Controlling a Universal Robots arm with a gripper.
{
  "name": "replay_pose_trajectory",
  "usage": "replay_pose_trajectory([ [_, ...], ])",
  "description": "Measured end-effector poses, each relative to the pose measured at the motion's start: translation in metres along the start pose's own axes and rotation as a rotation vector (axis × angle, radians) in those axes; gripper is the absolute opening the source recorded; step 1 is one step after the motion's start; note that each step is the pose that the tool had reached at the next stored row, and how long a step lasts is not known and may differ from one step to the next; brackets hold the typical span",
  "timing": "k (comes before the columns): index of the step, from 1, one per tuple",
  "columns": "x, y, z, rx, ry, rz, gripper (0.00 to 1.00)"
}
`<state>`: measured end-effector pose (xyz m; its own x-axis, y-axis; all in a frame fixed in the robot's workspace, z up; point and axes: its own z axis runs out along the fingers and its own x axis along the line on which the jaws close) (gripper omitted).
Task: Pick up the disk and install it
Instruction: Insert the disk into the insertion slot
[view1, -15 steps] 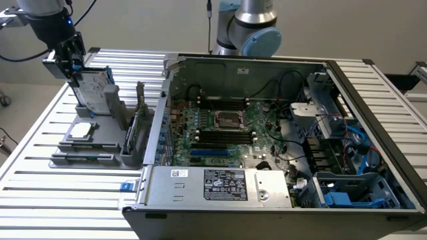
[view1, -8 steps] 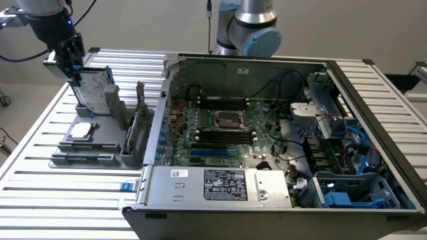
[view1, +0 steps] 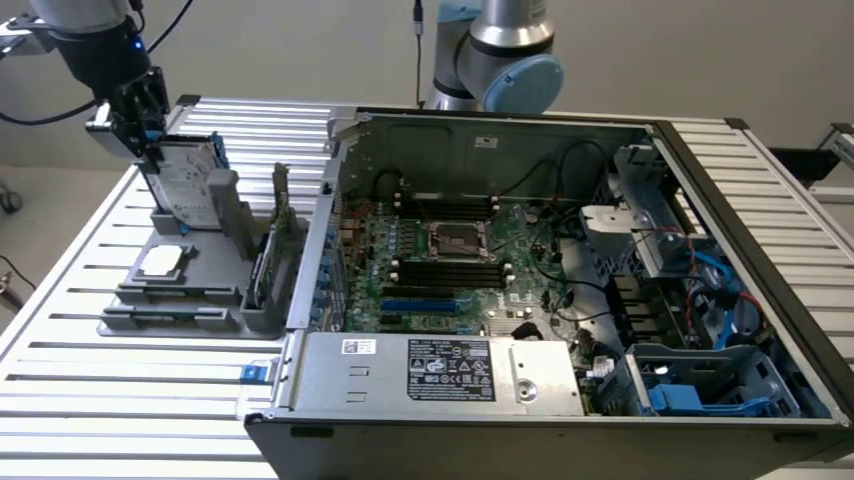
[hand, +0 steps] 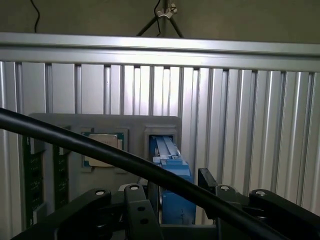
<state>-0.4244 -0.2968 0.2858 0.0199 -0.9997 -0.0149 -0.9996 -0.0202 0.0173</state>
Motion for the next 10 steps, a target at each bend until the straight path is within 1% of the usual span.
replay_pose_trajectory([
  [1,0.0001,0.0,0.0,-0.0002,0.0,0.0,0.48],
  [3,0.0002,0.0,0.0,-0.0005,0.0,0.001,0.48],
  [4,0.0002,0.0,0.0,-0.0007,0.0,0.001,0.41],
  [8,0.001,0.0,0.0,-0.0013,0.0,0.003,0.41],
  [9,0.0012,0.0,-0.0001,-0.0016,0.0,0.003,0.38],
  [10,0.0013,0.0,0.0,-0.0016,-0.0001,0.004,0.38],
])
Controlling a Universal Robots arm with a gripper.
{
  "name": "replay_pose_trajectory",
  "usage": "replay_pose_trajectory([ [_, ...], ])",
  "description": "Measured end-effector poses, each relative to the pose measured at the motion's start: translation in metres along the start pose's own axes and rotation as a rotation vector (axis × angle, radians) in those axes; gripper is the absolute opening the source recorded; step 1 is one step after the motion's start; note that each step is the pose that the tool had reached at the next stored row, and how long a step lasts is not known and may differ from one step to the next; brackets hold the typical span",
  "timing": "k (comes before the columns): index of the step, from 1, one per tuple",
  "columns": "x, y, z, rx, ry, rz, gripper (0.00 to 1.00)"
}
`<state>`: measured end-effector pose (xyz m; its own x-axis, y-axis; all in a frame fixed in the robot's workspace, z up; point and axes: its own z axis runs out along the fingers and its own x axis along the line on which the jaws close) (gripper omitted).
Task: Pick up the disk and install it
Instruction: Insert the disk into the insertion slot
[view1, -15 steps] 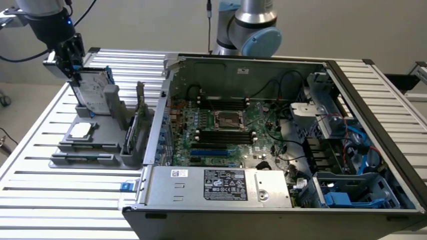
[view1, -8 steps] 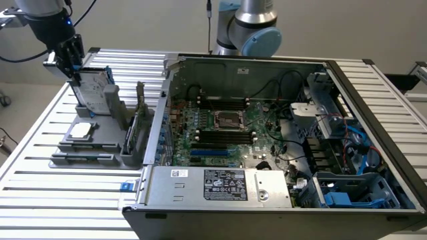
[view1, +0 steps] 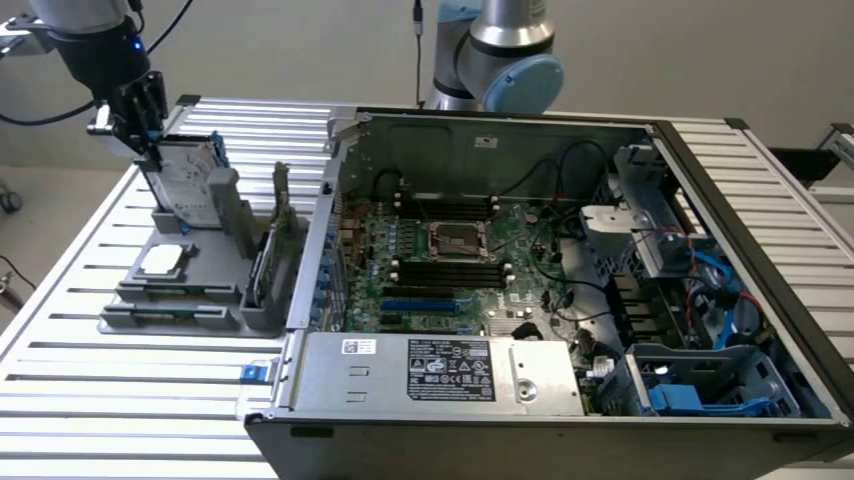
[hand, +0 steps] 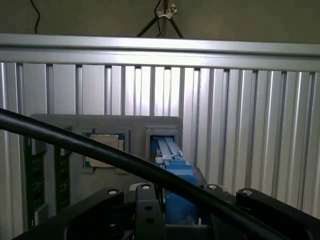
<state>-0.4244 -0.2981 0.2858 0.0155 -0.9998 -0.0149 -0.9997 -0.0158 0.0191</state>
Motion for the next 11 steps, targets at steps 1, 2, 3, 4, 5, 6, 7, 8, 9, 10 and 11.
replay_pose_trajectory([
  [1,0.0002,0.0,0.0,-0.0002,0.0,0.001,0.33],
  [2,0.0003,0.0,0.0,-0.0003,0.0,0.002,0.33],
  [3,0.0005,0.0,0.0,-0.0004,0.0,0.003,0.33],
  [4,0.0006,0.0,0.0,-0.0005,-0.0001,0.004,0.33],
  [5,0.0008,0.0,0.0,-0.0006,-0.0001,0.005,0.33],
  [6,0.001,0.0,0.0,-0.0007,-0.0001,0.006,0.33],
  [7,0.0013,0.0,0.0,-0.0007,-0.0001,0.007,0.33],
  [8,0.0016,0.0,0.0,-0.0008,-0.0001,0.008,0.33],
  [9,0.0019,0.0001,-0.0001,-0.0009,-0.0001,0.01,0.33],
  [10,0.0023,0.0001,-0.0001,-0.0009,-0.0001,0.012,0.33],
  [11,0.0026,0.0,-0.0001,-0.0008,-0.0002,0.013,0.33],
])
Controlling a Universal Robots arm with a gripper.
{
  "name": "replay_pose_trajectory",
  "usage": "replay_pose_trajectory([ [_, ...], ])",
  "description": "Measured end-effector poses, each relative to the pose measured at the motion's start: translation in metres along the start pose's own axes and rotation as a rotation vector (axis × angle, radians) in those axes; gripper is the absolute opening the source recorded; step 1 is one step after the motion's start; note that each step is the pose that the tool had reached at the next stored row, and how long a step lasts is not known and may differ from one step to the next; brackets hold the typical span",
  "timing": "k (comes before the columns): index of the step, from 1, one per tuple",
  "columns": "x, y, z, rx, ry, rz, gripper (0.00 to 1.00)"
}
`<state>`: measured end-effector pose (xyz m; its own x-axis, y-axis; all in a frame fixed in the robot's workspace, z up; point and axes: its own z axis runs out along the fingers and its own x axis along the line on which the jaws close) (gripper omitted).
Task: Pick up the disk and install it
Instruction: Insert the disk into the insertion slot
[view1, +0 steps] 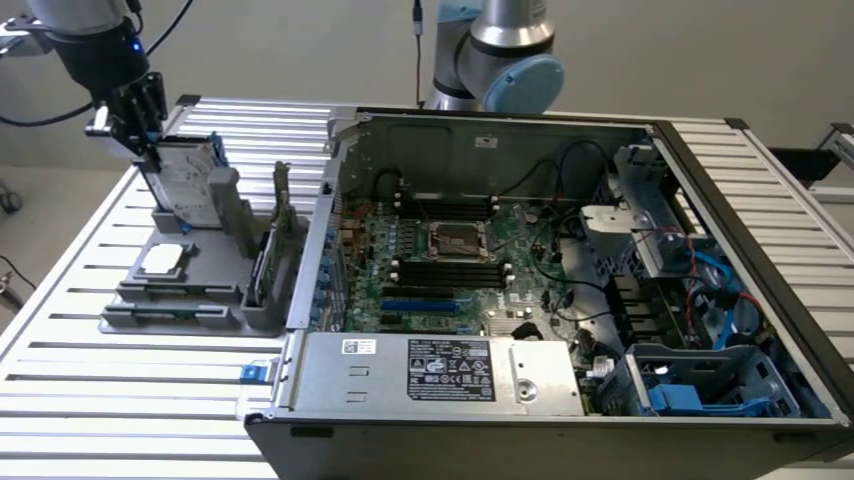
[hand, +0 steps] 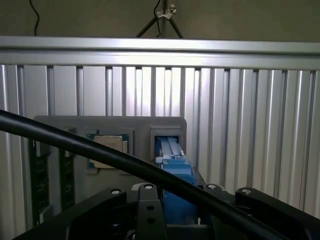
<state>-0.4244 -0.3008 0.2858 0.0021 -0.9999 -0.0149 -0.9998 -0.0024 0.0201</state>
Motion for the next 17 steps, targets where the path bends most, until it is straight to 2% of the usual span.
replay_pose_trajectory([
  [17,0.0024,0.0,0.0,0.0001,-0.0002,0.011,0.33],
])
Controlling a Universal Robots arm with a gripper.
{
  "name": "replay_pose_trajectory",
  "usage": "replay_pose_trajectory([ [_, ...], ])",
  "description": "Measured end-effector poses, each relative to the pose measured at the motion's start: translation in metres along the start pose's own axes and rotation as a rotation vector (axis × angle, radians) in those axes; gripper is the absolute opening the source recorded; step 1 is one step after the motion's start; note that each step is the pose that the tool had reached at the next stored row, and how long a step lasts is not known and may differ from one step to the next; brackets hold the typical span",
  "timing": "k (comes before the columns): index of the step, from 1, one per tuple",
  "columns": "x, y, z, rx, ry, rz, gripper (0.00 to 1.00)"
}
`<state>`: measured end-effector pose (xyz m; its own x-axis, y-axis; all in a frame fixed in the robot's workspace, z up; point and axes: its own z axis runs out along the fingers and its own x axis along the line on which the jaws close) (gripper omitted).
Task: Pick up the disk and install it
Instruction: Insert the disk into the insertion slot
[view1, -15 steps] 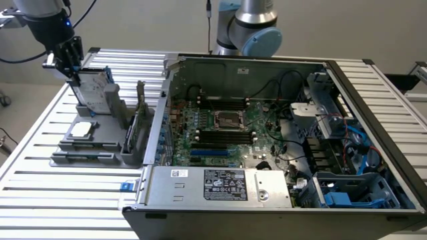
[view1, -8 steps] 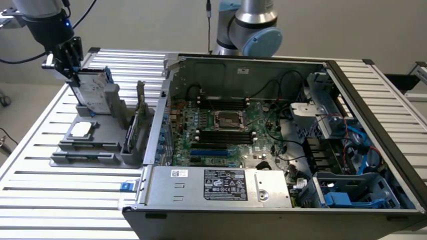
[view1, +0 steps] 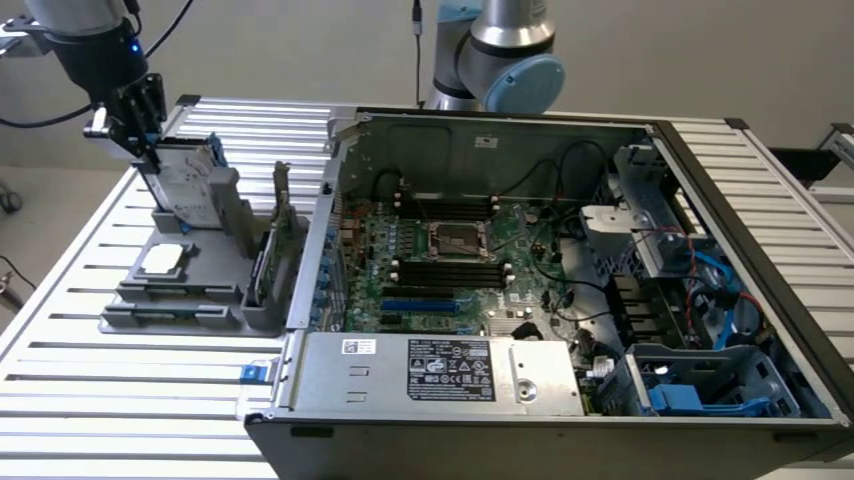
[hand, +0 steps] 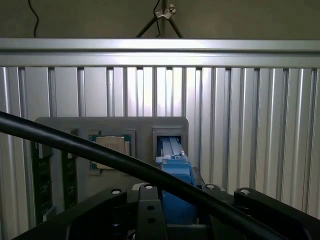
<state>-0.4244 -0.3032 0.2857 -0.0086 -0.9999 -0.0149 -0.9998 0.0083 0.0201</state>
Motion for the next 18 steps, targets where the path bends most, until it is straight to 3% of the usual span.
replay_pose_trajectory([
  [10,0.0,0.0001,-0.0029,0.0002,-0.0001,0.0,0.33],
  [13,0.0,0.0002,-0.0107,0.0,-0.0002,0.0,0.33],
  [18,0.0,0.0007,-0.0326,-0.0001,-0.0001,0.0,0.33],
])
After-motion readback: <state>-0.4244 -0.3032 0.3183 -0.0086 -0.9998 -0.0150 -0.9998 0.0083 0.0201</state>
